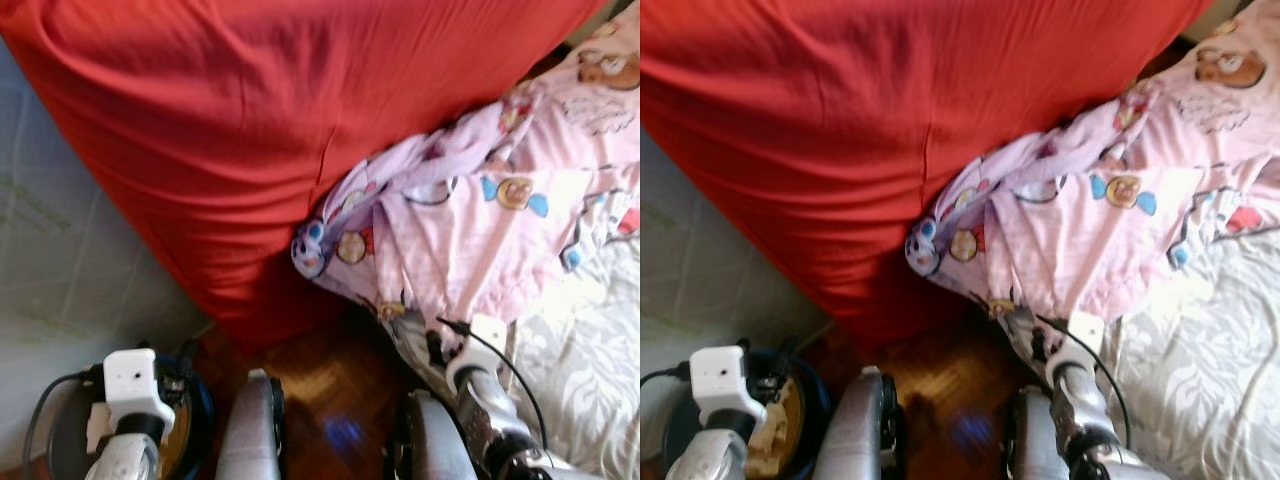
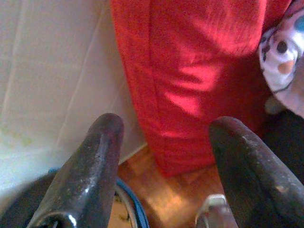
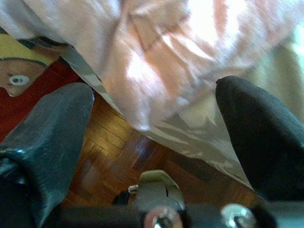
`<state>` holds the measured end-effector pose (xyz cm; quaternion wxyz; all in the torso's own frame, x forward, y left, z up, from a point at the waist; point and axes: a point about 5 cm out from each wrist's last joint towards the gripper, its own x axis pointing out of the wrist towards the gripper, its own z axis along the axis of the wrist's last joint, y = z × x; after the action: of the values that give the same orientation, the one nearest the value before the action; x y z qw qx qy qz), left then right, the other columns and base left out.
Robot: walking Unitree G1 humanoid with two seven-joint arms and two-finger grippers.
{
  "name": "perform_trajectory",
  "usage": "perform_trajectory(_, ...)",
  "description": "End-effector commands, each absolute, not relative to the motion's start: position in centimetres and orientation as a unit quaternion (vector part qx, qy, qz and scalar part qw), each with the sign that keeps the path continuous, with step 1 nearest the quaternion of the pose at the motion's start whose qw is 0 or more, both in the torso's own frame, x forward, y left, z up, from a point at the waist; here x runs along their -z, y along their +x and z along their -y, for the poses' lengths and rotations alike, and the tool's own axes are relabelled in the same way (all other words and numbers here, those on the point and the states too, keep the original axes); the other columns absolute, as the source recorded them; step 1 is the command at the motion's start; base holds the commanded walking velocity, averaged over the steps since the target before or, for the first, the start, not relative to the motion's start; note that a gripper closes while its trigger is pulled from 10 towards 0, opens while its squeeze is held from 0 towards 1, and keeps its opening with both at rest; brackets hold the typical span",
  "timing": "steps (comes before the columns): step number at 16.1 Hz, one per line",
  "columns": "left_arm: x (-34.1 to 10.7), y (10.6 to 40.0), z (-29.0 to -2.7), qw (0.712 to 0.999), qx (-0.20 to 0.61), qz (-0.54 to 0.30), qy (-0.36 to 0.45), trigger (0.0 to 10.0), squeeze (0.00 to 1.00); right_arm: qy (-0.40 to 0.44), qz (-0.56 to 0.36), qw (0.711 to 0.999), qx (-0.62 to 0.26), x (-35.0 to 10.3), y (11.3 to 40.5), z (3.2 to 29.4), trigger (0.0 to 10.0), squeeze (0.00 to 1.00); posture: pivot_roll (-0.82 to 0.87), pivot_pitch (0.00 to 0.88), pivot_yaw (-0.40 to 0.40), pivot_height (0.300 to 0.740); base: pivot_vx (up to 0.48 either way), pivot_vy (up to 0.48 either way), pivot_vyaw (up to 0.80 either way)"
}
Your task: Clean up the room
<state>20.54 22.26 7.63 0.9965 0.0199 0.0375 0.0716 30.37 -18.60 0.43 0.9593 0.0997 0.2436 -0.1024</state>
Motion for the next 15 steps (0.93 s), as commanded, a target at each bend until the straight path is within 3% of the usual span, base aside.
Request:
perform_trajectory(1,-7.8,19.8,-22.4,0.995,-0.079,-0.049,0.022,10.0,0.0,0.096,-0.258,0.956,0.099,0.0,30.1,18.4,10.0,0.0,0.19,0.398,0.053,0.619,0.0,0.0,0.0)
perform_trajectory(6,-8.6,18.5,-22.0,0.994,-0.09,-0.053,0.017,10.0,0.0,0.078,-0.227,0.966,0.096,-1.7,31.6,18.4,10.0,0.0,0.2,0.461,0.036,0.619,0.0,0.0,0.0)
perform_trajectory(10,-8.8,16.8,-21.9,0.992,-0.108,-0.068,0.015,10.0,0.0,0.026,-0.212,0.966,0.146,-2.4,31.8,20.2,10.0,0.0,0.19,0.51,0.011,0.619,0.0,0.0,0.0)
perform_trajectory(13,-8.8,16.5,-21.3,0.991,-0.112,-0.074,0.008,10.0,0.0,0.002,-0.223,0.968,0.114,-2.1,31.7,19.7,9.9,0.0,0.19,0.521,-0.007,0.619,0.0,0.0,0.0)
perform_trajectory(14,-8.7,16.5,-21.3,0.991,-0.113,-0.074,0.006,10.0,0.0,-0.003,-0.223,0.969,0.107,-2.1,31.7,19.5,2.5,0.0,0.19,0.521,-0.01,0.619,0.0,0.0,0.0)
perform_trajectory(15,-8.7,16.5,-21.2,0.991,-0.113,-0.075,0.006,10.0,0.0,-0.005,-0.222,0.97,0.101,-2.1,31.7,19.3,0.0,0.0,0.19,0.52,-0.013,0.619,0.0,0.0,0.0)
